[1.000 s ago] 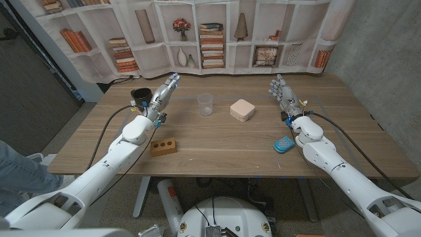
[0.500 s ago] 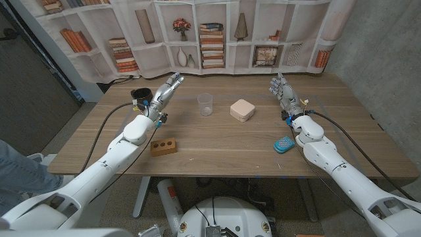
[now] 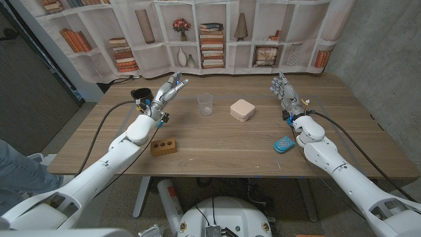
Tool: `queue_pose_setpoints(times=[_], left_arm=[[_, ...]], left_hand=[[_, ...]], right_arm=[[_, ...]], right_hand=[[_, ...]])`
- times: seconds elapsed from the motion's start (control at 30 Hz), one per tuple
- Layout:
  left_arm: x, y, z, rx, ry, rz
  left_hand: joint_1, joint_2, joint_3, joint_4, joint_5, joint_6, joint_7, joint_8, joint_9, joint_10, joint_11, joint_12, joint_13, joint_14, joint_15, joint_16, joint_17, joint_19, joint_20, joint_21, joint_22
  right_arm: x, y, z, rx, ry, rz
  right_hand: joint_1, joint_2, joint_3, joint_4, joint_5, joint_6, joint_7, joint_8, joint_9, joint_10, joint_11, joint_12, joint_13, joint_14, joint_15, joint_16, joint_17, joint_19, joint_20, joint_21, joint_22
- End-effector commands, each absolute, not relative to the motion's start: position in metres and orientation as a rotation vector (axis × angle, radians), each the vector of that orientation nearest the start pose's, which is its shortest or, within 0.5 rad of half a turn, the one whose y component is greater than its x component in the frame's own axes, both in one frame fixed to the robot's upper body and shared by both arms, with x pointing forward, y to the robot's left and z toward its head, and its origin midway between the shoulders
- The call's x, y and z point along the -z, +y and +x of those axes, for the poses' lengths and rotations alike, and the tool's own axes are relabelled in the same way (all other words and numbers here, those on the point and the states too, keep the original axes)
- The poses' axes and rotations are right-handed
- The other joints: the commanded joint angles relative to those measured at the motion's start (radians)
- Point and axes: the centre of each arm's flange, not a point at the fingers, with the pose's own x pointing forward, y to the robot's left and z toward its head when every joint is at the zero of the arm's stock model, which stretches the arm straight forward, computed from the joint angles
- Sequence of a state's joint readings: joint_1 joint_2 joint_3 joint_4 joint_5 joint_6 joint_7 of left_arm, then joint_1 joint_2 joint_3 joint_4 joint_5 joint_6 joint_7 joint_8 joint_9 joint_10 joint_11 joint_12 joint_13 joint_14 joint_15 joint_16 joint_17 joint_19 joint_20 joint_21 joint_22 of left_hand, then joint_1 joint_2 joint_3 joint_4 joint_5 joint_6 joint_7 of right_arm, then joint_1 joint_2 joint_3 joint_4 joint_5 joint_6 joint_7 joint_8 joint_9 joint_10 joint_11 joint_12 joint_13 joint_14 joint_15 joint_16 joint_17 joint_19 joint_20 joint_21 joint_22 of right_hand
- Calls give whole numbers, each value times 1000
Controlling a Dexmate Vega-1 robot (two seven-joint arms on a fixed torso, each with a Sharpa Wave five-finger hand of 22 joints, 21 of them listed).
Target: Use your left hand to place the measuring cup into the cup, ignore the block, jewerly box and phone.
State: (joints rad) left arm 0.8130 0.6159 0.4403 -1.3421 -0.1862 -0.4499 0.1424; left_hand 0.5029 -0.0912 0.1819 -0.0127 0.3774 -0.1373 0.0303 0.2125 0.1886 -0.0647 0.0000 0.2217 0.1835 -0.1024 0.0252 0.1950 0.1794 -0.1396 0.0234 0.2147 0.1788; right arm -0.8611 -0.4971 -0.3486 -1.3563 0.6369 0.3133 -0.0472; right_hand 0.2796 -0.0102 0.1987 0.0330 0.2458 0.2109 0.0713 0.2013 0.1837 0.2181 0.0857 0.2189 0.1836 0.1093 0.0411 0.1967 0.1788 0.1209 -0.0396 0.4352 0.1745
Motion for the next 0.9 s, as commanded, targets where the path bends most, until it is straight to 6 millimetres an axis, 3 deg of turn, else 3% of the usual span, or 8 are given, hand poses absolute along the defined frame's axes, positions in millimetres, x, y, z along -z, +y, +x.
queue_pose_setpoints(times=[0.03, 0.7, 0.9], left_arm=[[-11, 274, 624, 86, -847, 525], [-15, 269, 624, 45, -849, 594], [-18, 265, 625, 36, -863, 614]], left_hand=[[20, -1, 3, -12, 7, 6, 2, 3, 1, 5, -5, 2, 6, 10, -2, 5, 3, 4, 1, 4, 2], [57, -6, 5, -33, 16, 16, -3, 4, 1, 17, -11, 3, 7, 20, -11, 4, 3, 16, 7, 4, 2], [80, -5, 7, -45, 22, 35, -8, 8, 1, 34, -17, 6, 7, 35, -21, 7, 3, 13, -10, 0, 3]], right_arm=[[13, -291, 643, -150, -654, 87], [12, -289, 647, -155, -650, 86], [11, -291, 646, -156, -655, 100]], right_hand=[[3, 5, 3, -4, -3, 9, -1, -2, 5, 9, -1, 2, 2, 7, -3, -3, 6, 8, -17, -4, 3], [4, 7, 2, -6, -4, 11, -1, -2, 5, 10, -3, 1, 2, 10, -3, -3, 6, 10, -16, -12, 3], [4, 7, 2, -7, -4, 12, -1, -2, 5, 11, -3, 1, 2, 9, -3, -3, 6, 11, -16, -13, 3]])
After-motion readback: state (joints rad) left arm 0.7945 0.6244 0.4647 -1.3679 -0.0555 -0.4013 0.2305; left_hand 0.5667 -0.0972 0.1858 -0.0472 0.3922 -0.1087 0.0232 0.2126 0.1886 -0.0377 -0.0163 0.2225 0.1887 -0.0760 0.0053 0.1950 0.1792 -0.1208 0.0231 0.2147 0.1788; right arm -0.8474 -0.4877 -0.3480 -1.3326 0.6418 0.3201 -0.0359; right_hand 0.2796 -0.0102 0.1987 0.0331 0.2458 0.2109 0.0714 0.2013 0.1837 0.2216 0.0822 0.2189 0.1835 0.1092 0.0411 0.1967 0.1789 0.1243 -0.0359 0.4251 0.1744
